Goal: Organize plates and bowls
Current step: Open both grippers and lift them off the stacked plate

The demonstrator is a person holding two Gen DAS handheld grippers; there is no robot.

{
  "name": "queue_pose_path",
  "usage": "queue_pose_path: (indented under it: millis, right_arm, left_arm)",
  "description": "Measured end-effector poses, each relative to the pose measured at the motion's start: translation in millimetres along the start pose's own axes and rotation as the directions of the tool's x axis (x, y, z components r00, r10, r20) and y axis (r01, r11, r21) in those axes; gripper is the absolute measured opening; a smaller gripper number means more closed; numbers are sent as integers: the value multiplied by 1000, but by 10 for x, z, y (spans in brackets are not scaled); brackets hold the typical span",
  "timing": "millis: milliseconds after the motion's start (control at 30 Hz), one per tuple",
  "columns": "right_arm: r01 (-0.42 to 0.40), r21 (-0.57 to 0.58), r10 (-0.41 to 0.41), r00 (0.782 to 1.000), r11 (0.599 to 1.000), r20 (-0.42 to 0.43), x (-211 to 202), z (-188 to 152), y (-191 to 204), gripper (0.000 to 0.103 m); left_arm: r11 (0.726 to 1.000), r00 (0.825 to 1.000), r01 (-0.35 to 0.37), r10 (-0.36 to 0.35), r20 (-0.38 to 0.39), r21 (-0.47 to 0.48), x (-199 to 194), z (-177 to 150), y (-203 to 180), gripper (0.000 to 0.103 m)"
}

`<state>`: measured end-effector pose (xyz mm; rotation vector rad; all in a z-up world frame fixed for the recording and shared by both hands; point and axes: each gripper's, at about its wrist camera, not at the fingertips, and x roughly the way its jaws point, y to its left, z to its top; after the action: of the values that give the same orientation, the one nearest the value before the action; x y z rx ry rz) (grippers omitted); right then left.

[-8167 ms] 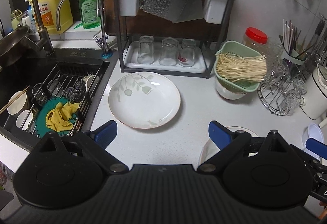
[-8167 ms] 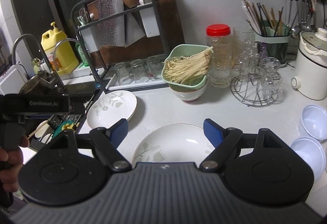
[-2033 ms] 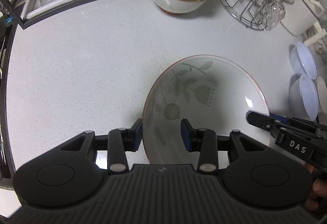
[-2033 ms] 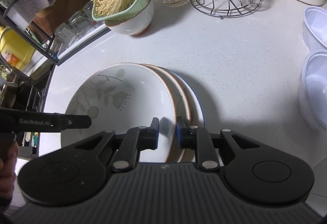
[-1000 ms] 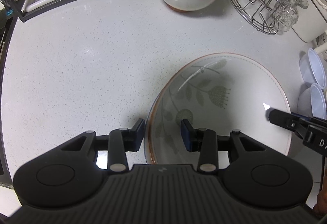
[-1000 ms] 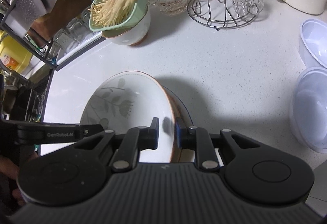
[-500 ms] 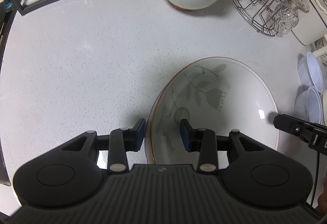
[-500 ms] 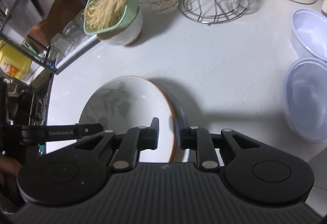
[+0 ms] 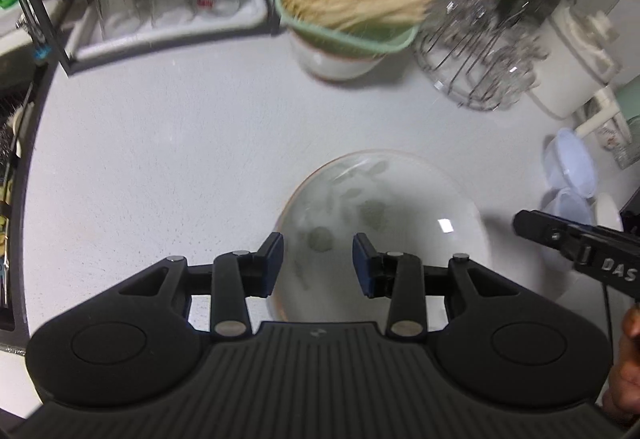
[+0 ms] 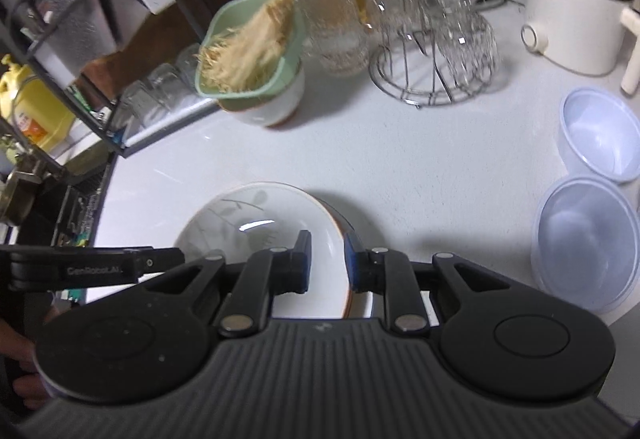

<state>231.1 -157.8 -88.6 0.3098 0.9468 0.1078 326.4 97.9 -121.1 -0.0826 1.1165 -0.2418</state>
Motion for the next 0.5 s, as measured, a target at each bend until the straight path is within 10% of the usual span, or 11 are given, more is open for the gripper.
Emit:
queue_pose_path:
  millis: [233,367,433,500]
  right_arm:
    - [-13,-65,17,998,998,59,-434,139,16,21]
    - [-28,-130,40,996,991,85,-791,268,31,22]
    - [6,-187,15,994,982,109,-986,338,62,33]
    - [25,-217,5,990,976,137,-1190,394,57,68]
  left_arm:
    - [1000,994,-6,9,113,-22,-527,-5,-270,45]
    - [999,983,-9,15,181,-34,-742,19,-448,70]
    - [999,980,-23,29,199,-34,-828,18,-536,72]
    - [999,977,-19,27,213,-42,-910,17,-613,73]
